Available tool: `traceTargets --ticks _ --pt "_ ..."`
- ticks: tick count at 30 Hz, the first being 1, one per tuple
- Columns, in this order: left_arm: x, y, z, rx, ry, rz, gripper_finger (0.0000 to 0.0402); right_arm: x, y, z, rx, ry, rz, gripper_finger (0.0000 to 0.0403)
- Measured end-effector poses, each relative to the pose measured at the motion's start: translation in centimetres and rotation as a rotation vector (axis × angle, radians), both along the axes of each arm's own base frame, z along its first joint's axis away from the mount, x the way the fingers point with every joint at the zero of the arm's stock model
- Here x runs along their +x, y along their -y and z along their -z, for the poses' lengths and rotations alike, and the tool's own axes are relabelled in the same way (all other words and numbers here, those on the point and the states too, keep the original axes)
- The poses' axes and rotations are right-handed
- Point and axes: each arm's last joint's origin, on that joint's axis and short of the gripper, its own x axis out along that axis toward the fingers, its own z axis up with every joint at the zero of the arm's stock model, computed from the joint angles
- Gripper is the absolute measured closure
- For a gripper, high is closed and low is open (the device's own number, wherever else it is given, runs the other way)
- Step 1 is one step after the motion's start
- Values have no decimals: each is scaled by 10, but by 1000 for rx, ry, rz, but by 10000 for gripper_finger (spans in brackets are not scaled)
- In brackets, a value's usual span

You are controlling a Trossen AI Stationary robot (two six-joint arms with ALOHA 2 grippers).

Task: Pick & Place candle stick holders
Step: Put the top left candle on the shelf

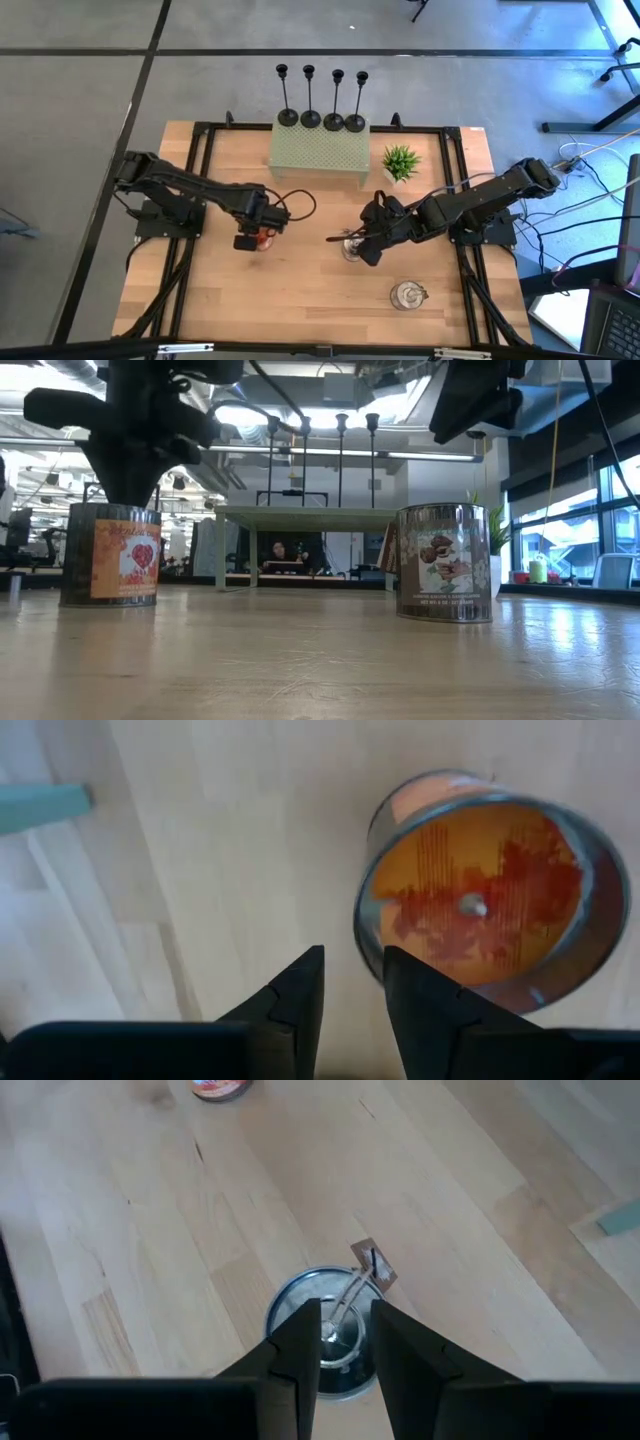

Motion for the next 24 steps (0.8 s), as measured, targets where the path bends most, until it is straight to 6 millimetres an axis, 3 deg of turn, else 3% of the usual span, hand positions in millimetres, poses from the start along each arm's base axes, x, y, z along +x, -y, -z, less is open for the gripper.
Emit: traceTargets --ticks 10,24 --pt "2 -11 -4 -65 39 -43 300 0 0 0 2 5 0 309" --pt "3 -11 -3 -95 43 -21 300 0 0 0 3 5 0 309"
